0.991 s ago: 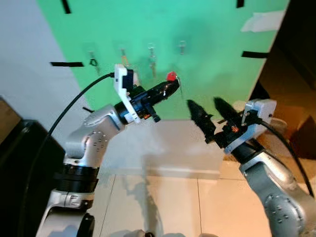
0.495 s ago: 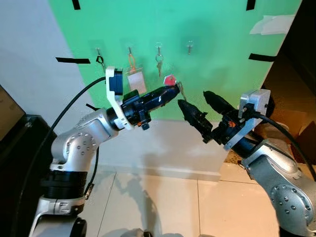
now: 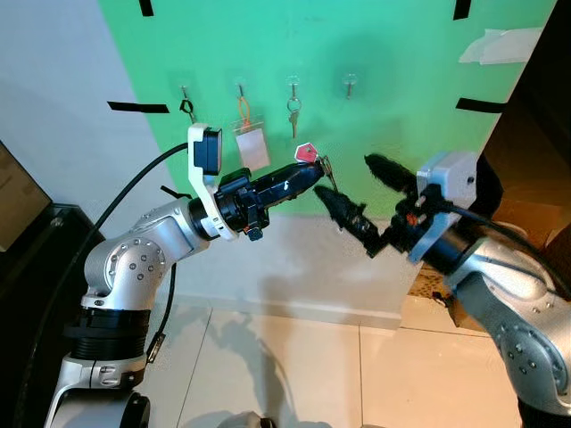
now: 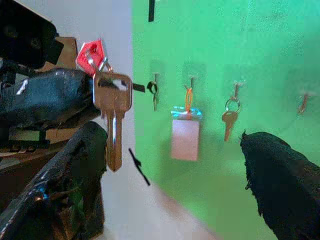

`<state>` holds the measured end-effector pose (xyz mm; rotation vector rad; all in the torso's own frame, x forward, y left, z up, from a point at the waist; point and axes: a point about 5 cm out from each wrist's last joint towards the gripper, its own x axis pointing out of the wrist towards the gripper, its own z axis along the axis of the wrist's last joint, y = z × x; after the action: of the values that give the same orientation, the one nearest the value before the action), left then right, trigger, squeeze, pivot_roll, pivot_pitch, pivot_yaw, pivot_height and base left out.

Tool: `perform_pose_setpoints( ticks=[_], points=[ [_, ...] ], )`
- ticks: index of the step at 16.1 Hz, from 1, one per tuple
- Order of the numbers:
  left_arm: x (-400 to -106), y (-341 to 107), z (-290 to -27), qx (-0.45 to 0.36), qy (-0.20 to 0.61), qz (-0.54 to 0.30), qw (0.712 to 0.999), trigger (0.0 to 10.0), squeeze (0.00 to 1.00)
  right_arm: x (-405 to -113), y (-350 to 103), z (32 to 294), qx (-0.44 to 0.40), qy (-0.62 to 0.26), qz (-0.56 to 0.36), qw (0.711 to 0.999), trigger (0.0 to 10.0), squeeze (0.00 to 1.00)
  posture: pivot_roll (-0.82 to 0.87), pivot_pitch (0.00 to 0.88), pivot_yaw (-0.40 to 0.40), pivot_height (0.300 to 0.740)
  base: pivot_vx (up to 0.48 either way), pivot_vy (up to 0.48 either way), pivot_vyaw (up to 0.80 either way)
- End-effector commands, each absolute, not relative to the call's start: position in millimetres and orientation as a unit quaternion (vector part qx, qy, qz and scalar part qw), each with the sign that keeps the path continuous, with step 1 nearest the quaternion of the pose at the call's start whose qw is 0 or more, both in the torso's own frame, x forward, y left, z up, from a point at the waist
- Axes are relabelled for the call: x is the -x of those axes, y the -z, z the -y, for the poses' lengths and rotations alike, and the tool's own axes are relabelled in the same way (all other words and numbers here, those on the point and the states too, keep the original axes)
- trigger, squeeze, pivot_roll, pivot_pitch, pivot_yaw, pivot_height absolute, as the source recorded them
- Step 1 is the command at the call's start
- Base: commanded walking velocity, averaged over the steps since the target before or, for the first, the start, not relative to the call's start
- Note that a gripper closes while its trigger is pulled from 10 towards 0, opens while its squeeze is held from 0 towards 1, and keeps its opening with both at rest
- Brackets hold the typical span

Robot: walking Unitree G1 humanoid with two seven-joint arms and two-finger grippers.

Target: Hang keys on a hook

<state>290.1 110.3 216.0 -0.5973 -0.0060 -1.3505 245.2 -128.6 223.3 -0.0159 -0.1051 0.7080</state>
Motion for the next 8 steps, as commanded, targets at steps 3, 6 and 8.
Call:
perform_pose_setpoints(
  ticks=[3, 6, 8],
  points=[
    [-286.9, -220.0, -112.7, 0.262, 0.622, 0.006, 0.738, 10.0, 0.0, -245.2, -225.9, 124.9, 0.027, -0.356, 0.055, 0.932, 10.0, 0.0, -0.17, 0.0, 0.08, 0.74, 0.0, 0.0, 0.0],
    [-286.0, -220.2, -112.2, 0.263, 0.624, 0.005, 0.736, 10.0, 0.0, -246.1, -224.5, 124.1, 0.025, -0.358, 0.051, 0.932, 3.3, 0.0, -0.17, 0.0, 0.08, 0.74, 0.0, 0.0, 0.0],
    [-285.2, -219.1, -111.7, 0.26, 0.626, 0.0, 0.735, 10.0, 0.0, -246.5, -224.0, 124.7, 0.022, -0.358, 0.05, 0.932, 0.0, 0.0, -0.17, 0.0, 0.079, 0.74, 0.0, 0.0, 0.0]
  ],
)
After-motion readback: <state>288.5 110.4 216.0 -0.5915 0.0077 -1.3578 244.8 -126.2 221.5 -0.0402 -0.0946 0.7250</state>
